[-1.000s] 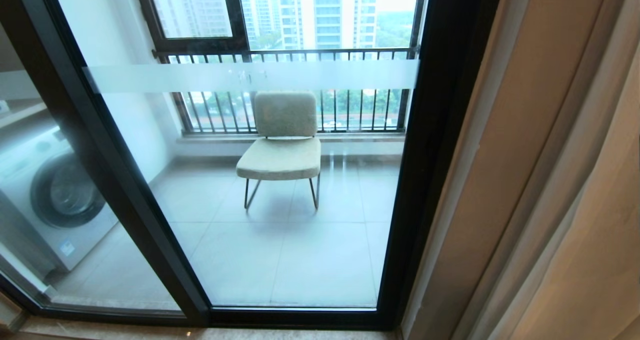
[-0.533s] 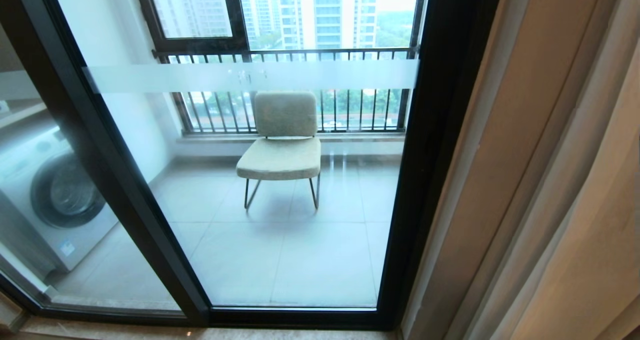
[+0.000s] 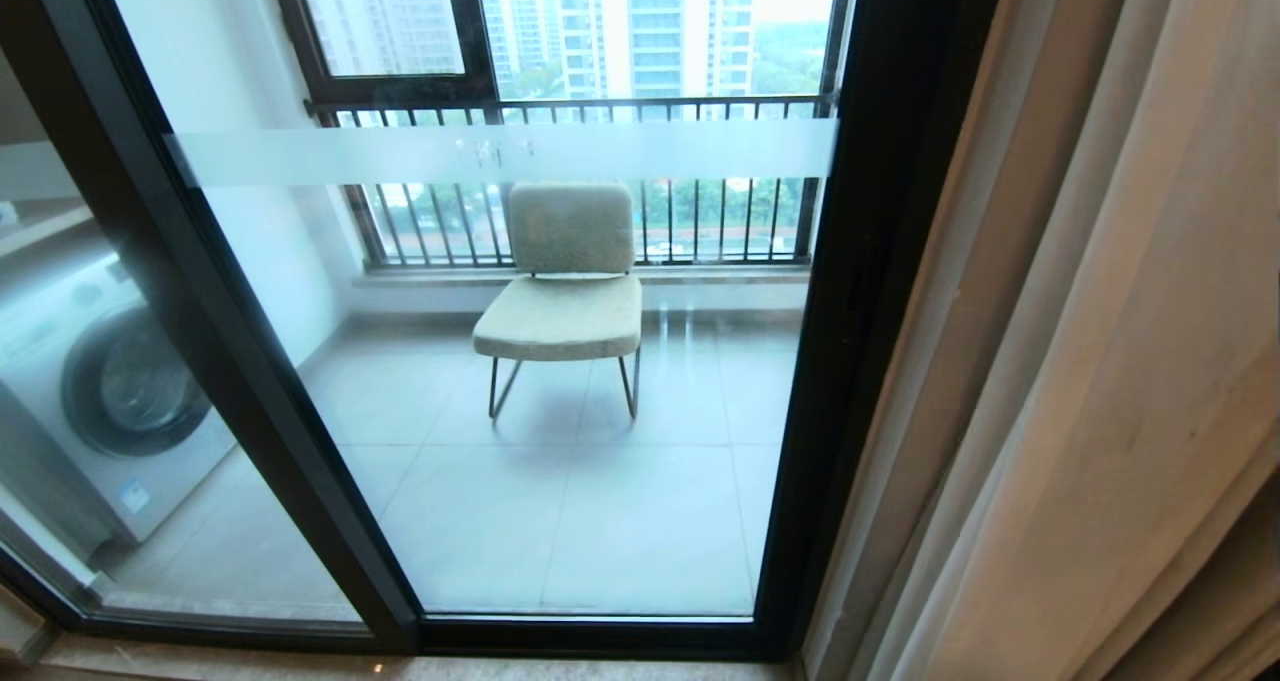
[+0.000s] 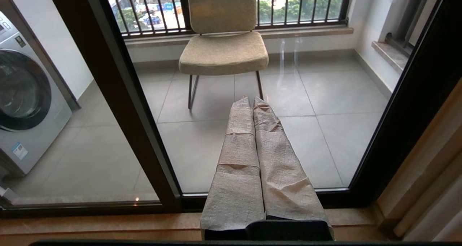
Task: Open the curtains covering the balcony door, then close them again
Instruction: Pull the inner curtains open on both sides
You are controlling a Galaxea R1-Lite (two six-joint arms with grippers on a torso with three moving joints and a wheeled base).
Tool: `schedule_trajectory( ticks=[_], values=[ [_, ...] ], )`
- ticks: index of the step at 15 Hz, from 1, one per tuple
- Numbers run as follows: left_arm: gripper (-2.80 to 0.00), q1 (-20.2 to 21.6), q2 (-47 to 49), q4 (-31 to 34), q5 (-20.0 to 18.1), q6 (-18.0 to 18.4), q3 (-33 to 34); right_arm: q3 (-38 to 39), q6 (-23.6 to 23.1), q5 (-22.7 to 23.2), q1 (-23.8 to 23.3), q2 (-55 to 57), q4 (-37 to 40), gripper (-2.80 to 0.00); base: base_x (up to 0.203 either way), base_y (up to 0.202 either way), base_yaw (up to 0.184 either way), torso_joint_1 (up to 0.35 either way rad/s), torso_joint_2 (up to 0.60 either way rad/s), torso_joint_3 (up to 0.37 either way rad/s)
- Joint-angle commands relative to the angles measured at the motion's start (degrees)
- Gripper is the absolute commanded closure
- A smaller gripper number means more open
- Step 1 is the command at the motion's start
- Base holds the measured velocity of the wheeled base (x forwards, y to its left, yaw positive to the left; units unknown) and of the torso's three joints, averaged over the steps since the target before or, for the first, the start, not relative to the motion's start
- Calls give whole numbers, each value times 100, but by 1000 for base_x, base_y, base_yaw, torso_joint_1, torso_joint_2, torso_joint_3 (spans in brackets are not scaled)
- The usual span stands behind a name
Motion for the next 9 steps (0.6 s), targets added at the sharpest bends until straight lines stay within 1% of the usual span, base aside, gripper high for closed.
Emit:
schedule_trajectory(
  ticks=[1,3,5,9],
  values=[
    [0,0,-2,-1,-3,6,2,44,2,71,433,-124,-44,0,0,0,0,0,0,0],
    [0,0,-2,-1,-3,-3,2,57,9,105,827,-110,-40,0,0,0,0,0,0,0],
    [0,0,-2,-1,-3,1,2,64,15,106,1091,-96,-29,0,0,0,0,0,0,0],
    [0,0,-2,-1,-3,-3,2,82,19,110,1217,-122,-4,0,0,0,0,0,0,0]
  ],
)
